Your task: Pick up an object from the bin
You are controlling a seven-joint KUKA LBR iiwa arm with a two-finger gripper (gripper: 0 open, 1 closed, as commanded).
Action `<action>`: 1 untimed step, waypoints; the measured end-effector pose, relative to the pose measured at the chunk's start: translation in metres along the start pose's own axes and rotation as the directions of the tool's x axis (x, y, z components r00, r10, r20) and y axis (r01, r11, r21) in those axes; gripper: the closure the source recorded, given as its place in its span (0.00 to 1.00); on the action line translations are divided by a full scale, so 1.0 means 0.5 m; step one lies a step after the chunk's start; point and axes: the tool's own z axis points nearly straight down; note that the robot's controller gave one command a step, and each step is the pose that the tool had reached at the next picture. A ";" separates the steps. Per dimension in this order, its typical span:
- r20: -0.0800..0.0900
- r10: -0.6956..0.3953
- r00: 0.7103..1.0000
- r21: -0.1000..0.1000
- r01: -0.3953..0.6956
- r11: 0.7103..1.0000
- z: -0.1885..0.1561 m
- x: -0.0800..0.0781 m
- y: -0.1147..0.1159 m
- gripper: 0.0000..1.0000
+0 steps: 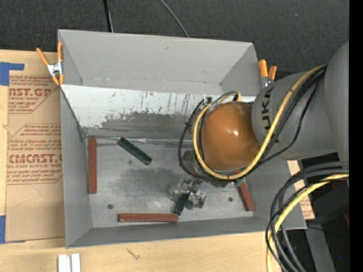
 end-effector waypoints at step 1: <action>0.002 0.016 1.000 0.002 -0.016 1.000 -0.288 0.017 0.032 1.00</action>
Offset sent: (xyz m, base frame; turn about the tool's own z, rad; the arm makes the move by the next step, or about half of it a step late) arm 0.0000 0.0000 0.0000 0.0000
